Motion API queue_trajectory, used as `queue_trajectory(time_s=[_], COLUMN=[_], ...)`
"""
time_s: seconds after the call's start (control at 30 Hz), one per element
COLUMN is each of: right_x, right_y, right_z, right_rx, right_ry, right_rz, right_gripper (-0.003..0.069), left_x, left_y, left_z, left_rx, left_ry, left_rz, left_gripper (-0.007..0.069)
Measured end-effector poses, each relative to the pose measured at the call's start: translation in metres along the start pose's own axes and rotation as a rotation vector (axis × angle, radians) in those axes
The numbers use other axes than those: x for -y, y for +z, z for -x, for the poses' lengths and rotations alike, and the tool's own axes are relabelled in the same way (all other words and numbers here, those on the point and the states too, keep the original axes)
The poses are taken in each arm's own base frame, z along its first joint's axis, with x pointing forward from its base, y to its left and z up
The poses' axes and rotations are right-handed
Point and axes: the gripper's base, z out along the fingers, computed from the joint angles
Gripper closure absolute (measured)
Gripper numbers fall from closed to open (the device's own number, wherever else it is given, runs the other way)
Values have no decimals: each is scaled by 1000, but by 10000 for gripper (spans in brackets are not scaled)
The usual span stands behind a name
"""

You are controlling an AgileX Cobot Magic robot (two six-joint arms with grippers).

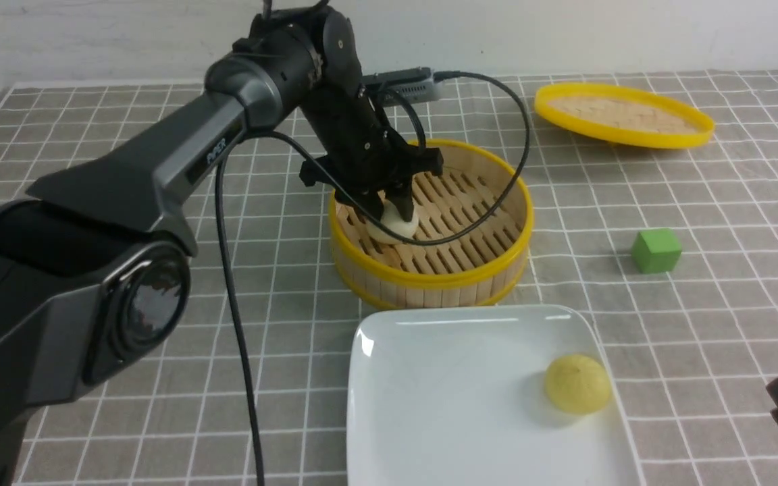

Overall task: Put the steamed buns into the plate on the grey tablecloth.
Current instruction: 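Reach into the bamboo steamer and grasp a bun with the left gripper, then carry the bun from the bamboo steamer to the plate with the left gripper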

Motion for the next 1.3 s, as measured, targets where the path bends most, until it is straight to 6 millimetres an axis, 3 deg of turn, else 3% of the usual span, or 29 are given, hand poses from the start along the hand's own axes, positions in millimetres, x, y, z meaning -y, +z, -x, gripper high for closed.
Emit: queue_trajectory(time_s=[0.2, 0.3, 0.4, 0.47, 0.5, 0.57, 0.63, 0.73, 0.8, 0.83, 0.9, 1.0, 1.03, 1.07, 1.13, 1.3], right_x=[0, 0, 0, 0, 0, 0, 0, 0, 0, 0, 0, 0, 0, 0, 0, -1], right_y=[0, 0, 0, 0, 0, 0, 0, 0, 0, 0, 0, 0, 0, 0, 0, -4], right_z=[0, 0, 0, 1, 1, 1, 1, 1, 1, 1, 1, 0, -1, -1, -2, -7], right_rx=[4, 4, 5, 9, 11, 11, 12, 12, 12, 11, 8, -2, -12, -13, -19, -34], right_ry=[0, 0, 0, 0, 0, 0, 0, 0, 0, 0, 0, 0, 1, 1, 2, 7], right_rz=[0, 0, 0, 0, 0, 0, 0, 0, 0, 0, 0, 0, 0, 0, 2, 12], right_gripper=[664, 661, 659, 659, 657, 657, 655, 655, 655, 655, 652, 650, 649, 649, 648, 643], left_x=[-1, 0, 4, 8, 13, 18, 27, 36, 39, 42, 46, 51, 60, 61, 79, 105], left_y=[-2, -7, -32, -55, -81, -106, -164, -218, -235, -250, -255, -239, -218, -208, -164, -92], left_z=[1, 0, -1, 0, 1, 1, -4, -16, -23, -36, -49, -71, -90, -97, -126, -158], left_rx=[6, -6, -9, 22, 68, 117, 226, 323, 341, 340, 316, 214, 116, 75, -65, -107], left_ry=[9, 11, 22, 38, 53, 70, 110, 132, 132, 128, 127, 133, 156, 159, 205, 271], left_rz=[17, 18, 16, 11, 1, -9, -30, -63, -90, -127, -158, -161, -160, -155, -150, -138], left_gripper=[591, 597, 598, 599, 599, 599, 599, 599, 597, 597, 595, 595, 595, 595, 595, 595])
